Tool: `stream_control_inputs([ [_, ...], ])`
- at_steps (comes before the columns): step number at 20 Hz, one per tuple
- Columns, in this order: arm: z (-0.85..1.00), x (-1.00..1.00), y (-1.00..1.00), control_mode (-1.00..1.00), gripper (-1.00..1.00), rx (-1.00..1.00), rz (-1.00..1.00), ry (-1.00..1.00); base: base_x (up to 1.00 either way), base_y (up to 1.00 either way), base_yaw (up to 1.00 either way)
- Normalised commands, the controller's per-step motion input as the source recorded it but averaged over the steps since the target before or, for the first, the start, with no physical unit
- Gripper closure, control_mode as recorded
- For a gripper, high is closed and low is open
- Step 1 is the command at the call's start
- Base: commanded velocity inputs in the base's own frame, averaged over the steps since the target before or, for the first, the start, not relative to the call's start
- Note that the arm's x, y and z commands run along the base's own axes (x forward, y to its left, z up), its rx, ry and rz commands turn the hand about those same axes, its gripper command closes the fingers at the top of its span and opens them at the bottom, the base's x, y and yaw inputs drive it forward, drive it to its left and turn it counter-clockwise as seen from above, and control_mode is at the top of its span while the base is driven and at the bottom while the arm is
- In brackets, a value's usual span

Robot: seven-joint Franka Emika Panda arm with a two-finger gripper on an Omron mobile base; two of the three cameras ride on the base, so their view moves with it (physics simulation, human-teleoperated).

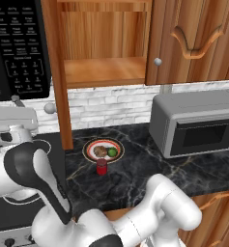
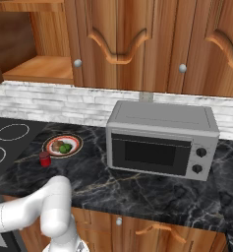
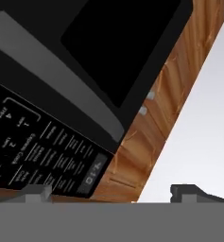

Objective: Pick the avocado and bread from the counter and place them on the plate. Then pick the jam from the cabinet and place it next to the plate. Lastly close the cabinet door.

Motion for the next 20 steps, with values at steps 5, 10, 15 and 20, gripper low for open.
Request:
stream_control_inputs([
  [5, 0.57, -1.0, -1.0, -1.0, -1.0, 0.36, 0.0, -0.12, 0.0, 0.0, 0.0],
  [10, 0.28, -0.62, -1.0, -1.0, -1.0, 0.32, 0.0, -0.03, 0.0, 0.0, 0.0],
  [15, 0.1, -0.25, -1.0, -1.0, -1.0, 0.3, 0.0, 0.01, 0.0, 0.0, 0.0],
  [20, -0.01, 0.62, -0.99, -1.0, -1.0, 0.24, 0.0, 0.07, 0.0, 0.0, 0.0],
])
